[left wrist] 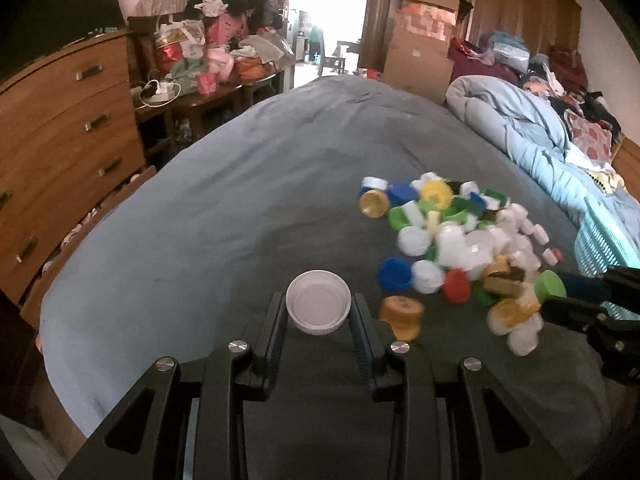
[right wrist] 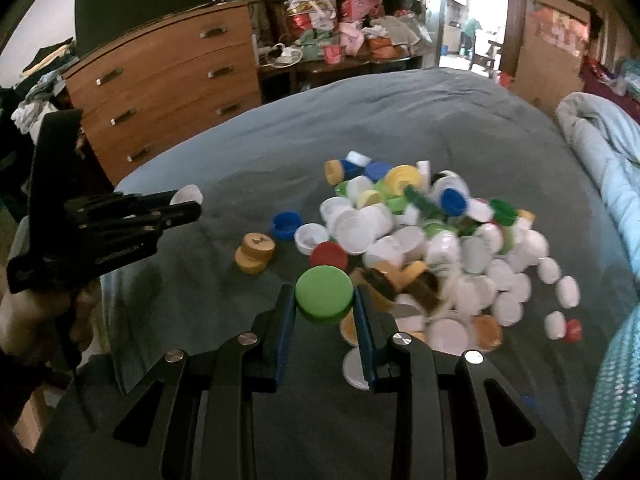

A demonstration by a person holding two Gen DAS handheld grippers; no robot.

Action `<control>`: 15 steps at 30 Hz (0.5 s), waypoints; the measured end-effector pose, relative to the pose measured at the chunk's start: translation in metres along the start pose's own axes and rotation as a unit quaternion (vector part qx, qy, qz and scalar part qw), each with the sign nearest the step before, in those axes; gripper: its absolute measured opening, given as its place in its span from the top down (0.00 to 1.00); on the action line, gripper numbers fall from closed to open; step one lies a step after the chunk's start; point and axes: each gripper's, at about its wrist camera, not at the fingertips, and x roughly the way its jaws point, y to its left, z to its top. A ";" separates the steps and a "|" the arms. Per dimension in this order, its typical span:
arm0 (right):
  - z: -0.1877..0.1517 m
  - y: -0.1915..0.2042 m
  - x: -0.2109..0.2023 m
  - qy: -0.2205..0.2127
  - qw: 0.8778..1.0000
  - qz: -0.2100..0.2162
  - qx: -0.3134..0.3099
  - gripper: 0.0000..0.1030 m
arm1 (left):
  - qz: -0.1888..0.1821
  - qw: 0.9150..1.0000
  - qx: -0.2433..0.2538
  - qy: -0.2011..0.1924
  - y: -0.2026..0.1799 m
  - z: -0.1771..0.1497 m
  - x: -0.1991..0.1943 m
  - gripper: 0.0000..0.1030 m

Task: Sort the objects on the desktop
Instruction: 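Carry the white and green caps over the teal basket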

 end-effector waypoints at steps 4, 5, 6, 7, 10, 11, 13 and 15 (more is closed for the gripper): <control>-0.004 -0.015 -0.017 -0.010 1.000 -0.008 0.014 0.75 | 0.001 1.000 0.020 -0.007 -0.034 0.009 -0.011 0.68; -0.004 -0.021 -0.021 -0.014 1.000 -0.011 0.019 0.75 | 0.000 1.000 0.024 -0.009 -0.042 0.011 -0.014 0.68; -0.005 -0.025 -0.027 -0.017 0.999 -0.014 0.023 0.75 | -0.003 1.000 0.029 -0.011 -0.049 0.014 -0.016 0.68; -0.006 -0.030 -0.031 -0.021 0.999 -0.016 0.027 0.75 | -0.002 0.999 0.035 -0.012 -0.055 0.017 -0.018 0.68; -0.007 -0.047 -0.047 -0.034 0.998 -0.024 0.039 0.75 | -0.004 0.999 0.048 -0.017 -0.077 0.024 -0.025 0.68; -0.008 -0.052 -0.053 -0.039 0.998 -0.029 0.041 0.75 | -0.004 0.998 0.054 -0.018 -0.087 0.027 -0.028 0.68; -0.009 -0.063 -0.066 -0.048 0.997 -0.035 0.051 0.75 | -0.009 0.998 0.064 -0.022 -0.102 0.031 -0.032 0.68; -0.008 -0.078 -0.080 -0.060 0.995 -0.043 0.063 0.75 | -0.012 0.996 0.078 -0.028 -0.118 0.036 -0.037 0.68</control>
